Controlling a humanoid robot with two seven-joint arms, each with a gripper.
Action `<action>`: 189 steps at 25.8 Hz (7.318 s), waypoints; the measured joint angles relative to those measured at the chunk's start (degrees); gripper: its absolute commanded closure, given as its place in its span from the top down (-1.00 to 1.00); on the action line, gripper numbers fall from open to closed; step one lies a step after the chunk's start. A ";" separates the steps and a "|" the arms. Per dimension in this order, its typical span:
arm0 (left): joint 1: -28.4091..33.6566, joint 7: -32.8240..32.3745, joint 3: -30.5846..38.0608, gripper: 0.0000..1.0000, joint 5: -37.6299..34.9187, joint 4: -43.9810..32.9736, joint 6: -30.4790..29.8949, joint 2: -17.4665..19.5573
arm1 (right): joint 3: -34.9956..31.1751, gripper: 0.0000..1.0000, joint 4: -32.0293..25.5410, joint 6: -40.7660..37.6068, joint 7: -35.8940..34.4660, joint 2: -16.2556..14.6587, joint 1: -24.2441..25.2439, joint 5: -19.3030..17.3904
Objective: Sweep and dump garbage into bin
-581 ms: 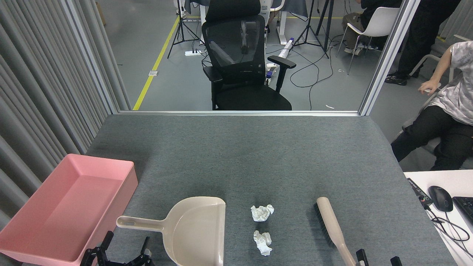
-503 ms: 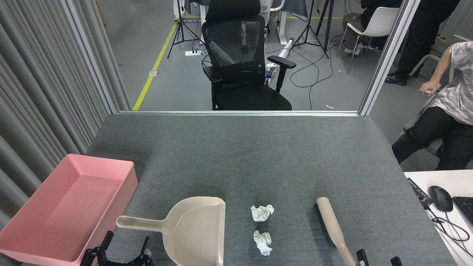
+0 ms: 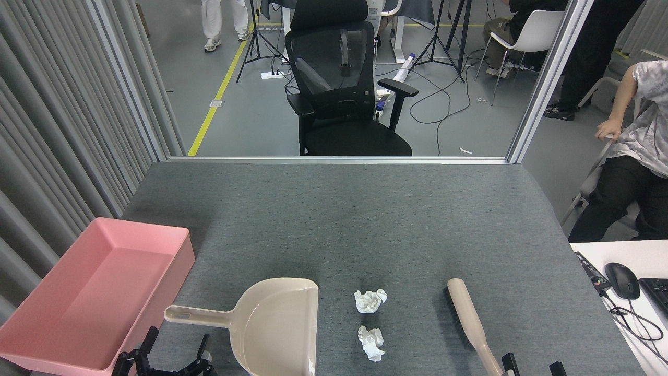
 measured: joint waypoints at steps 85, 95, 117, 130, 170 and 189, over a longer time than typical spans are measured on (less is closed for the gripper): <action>-14.15 -8.94 -1.76 0.99 44.92 22.20 -1.54 1.74 | -0.61 0.98 0.01 2.44 -0.46 -0.65 3.46 1.09; -17.05 -8.95 -2.25 0.99 44.80 25.20 -1.56 1.93 | -0.35 0.98 0.01 3.08 -0.45 -0.66 3.51 1.36; -21.94 -8.13 -3.60 0.99 44.67 32.84 -1.61 2.77 | 0.34 0.98 0.09 3.17 -0.54 -0.67 3.61 2.00; -22.60 -5.55 -3.63 0.69 44.01 34.05 -1.49 3.43 | 0.39 0.98 0.16 3.27 -0.59 -0.71 3.86 2.07; -22.06 -6.01 -3.64 -0.16 41.69 33.07 -3.48 3.53 | 6.67 0.96 1.91 11.92 -1.15 -0.80 3.58 7.94; -21.91 -6.05 -3.64 -0.10 41.77 31.84 -3.43 3.52 | 6.79 0.48 6.07 12.86 -2.02 0.31 0.55 10.23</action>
